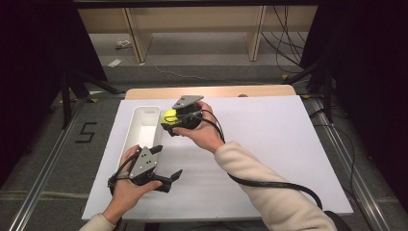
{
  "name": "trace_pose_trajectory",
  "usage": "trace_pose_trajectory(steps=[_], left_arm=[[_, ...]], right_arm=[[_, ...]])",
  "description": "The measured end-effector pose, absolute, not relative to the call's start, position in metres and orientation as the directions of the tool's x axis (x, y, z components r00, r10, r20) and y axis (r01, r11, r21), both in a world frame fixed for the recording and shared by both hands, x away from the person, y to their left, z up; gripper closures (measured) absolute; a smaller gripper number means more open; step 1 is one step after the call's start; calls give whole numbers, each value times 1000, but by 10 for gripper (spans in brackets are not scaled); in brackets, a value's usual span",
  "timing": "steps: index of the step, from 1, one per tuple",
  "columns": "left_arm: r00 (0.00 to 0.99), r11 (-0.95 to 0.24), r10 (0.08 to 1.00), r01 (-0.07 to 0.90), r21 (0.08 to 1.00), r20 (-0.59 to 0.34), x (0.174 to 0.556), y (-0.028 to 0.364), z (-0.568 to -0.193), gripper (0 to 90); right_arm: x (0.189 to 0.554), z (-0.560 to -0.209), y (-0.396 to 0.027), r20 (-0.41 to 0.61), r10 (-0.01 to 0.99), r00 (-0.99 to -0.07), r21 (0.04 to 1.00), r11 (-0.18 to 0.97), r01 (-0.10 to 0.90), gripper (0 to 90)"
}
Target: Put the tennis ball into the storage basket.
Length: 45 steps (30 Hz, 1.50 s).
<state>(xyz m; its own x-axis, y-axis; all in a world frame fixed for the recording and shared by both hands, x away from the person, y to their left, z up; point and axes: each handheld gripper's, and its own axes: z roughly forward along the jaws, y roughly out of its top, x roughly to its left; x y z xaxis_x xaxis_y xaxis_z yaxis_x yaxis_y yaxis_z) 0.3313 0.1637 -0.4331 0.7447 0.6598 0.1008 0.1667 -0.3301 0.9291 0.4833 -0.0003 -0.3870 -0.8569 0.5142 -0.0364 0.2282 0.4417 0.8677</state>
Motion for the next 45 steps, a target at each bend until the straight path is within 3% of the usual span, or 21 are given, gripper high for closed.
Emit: trace_pose_trajectory(steps=[45], left_arm=[[745, -335, 658, 165, 928, 105, 331, 163, -433, 0]], right_arm=[[488, -380, 18, -38, 501, -865, 869, 444, 219, 259]])
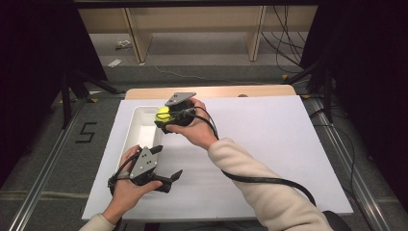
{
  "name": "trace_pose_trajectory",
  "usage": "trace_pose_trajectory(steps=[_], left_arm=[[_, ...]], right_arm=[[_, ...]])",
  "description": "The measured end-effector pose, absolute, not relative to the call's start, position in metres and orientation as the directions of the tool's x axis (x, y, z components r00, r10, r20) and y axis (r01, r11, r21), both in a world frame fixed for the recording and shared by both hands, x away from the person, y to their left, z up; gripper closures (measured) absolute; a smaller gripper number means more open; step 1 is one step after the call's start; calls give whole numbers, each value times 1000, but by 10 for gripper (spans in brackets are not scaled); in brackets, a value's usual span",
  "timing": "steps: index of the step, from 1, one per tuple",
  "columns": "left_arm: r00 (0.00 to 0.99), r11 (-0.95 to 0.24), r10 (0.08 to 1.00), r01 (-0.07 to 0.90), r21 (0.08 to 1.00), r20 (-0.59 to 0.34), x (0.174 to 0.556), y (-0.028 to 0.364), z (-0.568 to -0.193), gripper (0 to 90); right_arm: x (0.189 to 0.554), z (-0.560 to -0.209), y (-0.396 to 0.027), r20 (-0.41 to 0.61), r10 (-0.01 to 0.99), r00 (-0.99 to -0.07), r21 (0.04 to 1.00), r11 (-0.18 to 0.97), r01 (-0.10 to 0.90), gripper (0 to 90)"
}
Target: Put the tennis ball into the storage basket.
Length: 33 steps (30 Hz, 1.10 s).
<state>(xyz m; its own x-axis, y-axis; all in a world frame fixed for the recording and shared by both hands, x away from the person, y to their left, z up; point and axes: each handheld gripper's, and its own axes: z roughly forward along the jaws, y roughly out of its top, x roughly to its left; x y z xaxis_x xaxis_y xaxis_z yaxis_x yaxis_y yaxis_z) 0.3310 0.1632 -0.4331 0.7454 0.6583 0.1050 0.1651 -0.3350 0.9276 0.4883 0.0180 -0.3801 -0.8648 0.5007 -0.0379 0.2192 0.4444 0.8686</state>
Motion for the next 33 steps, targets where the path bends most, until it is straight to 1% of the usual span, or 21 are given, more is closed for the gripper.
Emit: trace_pose_trajectory(steps=[33], left_arm=[[747, -336, 656, 168, 927, 103, 331, 163, -434, 0]], right_arm=[[493, -374, 29, -35, 496, -868, 866, 448, 221, 259]])
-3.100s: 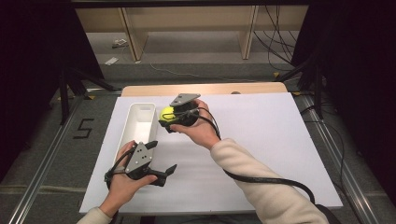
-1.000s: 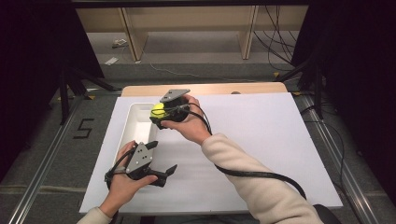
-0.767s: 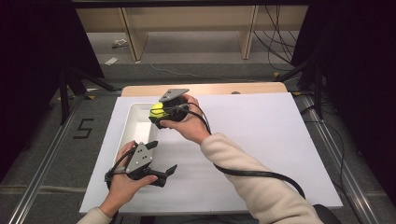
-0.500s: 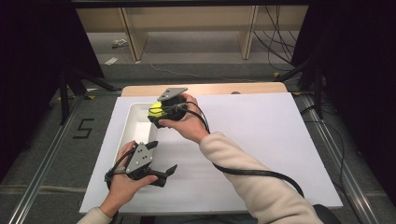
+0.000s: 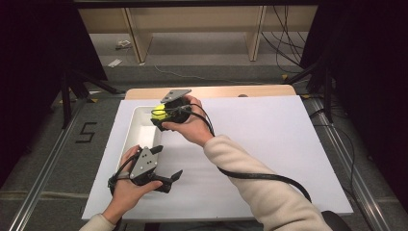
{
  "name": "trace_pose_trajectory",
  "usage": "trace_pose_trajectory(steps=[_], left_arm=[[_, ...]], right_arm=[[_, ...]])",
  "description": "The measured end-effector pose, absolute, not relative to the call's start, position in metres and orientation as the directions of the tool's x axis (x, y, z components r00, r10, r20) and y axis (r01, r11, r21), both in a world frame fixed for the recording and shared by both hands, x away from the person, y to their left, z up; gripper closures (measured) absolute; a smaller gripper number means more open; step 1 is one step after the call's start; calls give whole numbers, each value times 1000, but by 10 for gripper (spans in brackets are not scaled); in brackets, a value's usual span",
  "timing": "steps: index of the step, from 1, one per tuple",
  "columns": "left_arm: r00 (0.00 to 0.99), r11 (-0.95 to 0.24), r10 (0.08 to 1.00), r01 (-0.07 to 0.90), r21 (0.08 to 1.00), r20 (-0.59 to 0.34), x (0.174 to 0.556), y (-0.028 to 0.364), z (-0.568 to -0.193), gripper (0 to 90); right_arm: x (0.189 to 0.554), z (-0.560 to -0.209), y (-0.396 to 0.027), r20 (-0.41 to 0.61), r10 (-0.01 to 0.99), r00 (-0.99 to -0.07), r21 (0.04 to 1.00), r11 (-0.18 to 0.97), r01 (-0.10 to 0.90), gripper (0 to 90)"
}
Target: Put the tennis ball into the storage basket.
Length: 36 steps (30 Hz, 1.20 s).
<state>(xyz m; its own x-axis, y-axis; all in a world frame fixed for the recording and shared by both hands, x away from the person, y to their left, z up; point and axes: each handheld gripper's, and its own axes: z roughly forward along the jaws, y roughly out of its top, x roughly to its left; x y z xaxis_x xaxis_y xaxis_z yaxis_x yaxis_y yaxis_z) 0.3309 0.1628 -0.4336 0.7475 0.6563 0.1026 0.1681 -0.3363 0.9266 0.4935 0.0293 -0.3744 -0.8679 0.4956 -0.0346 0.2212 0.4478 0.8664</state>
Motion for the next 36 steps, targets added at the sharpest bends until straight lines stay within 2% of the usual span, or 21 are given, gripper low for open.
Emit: trace_pose_trajectory(steps=[36], left_arm=[[749, -340, 654, 164, 926, 107, 331, 163, -433, 0]], right_arm=[[496, -369, 41, -38, 484, -874, 866, 452, 213, 259]])
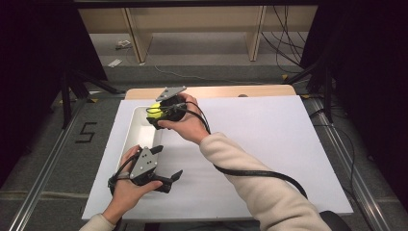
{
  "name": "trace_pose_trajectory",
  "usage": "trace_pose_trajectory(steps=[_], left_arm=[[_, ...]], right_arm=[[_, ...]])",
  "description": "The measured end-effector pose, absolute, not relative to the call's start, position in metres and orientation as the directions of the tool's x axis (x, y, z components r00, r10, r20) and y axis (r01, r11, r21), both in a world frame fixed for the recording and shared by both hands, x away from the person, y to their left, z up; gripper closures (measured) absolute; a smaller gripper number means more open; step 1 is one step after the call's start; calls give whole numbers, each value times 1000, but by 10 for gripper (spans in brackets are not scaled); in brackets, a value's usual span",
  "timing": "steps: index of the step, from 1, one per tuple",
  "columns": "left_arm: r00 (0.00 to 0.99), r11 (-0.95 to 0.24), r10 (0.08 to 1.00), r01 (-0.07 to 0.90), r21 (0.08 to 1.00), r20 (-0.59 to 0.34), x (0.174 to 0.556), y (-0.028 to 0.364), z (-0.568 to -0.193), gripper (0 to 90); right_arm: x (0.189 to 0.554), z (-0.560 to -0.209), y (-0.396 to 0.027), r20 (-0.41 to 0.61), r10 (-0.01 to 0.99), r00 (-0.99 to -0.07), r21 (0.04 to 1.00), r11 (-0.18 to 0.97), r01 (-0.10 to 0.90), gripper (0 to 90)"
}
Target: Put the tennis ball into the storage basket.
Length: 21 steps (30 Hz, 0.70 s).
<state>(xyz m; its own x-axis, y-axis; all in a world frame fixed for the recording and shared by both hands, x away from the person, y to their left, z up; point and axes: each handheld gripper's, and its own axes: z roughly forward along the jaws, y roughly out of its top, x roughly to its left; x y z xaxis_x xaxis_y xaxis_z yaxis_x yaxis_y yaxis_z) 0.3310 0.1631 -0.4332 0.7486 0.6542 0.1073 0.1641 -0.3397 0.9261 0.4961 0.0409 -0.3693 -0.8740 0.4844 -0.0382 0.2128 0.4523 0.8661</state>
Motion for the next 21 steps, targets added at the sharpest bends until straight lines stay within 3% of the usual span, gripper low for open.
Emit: trace_pose_trajectory(steps=[21], left_arm=[[749, -335, 654, 168, 927, 101, 331, 163, -433, 0]], right_arm=[[496, -368, 50, -38, 469, -882, 864, 460, 207, 259]])
